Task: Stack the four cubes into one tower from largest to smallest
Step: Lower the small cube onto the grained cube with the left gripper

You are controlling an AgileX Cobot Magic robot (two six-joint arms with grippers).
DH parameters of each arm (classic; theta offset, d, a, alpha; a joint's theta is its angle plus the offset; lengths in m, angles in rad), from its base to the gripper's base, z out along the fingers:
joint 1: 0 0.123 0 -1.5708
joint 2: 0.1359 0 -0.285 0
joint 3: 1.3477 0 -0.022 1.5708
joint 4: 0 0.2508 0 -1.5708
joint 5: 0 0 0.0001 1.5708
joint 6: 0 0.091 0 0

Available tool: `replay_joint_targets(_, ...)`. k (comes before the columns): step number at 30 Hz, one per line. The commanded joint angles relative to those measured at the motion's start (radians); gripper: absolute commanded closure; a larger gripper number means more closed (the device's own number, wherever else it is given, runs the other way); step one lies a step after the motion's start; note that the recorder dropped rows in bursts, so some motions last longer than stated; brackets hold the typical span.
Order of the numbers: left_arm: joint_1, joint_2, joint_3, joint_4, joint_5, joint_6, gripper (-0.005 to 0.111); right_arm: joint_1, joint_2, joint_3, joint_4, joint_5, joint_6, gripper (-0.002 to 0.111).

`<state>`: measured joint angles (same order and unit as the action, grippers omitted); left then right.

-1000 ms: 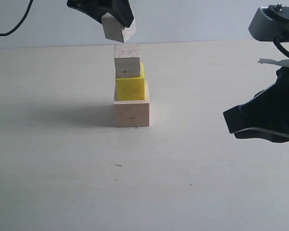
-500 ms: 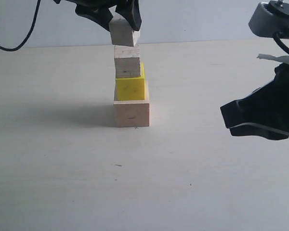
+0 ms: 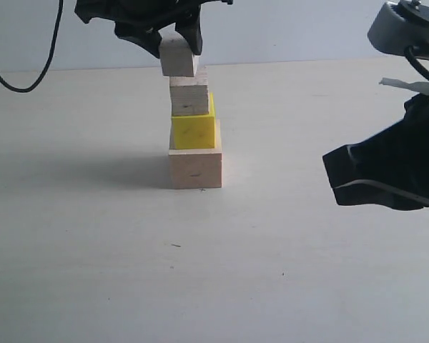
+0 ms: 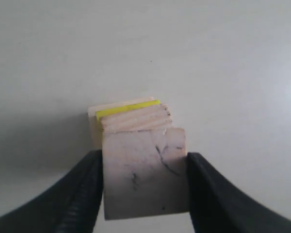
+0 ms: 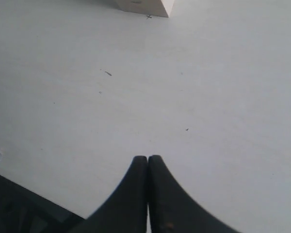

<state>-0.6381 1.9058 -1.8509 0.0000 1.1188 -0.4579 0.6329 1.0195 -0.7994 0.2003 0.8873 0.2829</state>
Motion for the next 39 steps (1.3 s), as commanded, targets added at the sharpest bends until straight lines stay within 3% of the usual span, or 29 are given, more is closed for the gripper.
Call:
replay_joint_targets(1,0.0,-0.004,-0.009,0.028,-0.031,-0.048,0.107,0.0,-0.008,0.005,0.003,-0.014,0.001,0.108)
replay_joint_targets(12,-0.059,-0.001,-0.009,0.13,-0.065,-0.136,0.107,0.0,-0.008,0.005,0.002,-0.025,0.001,0.108)
replay_joint_targets(39,-0.059,0.042,-0.009,0.116,-0.051,-0.199,0.107,0.0,-0.008,0.005,0.002,-0.029,-0.004,0.108)
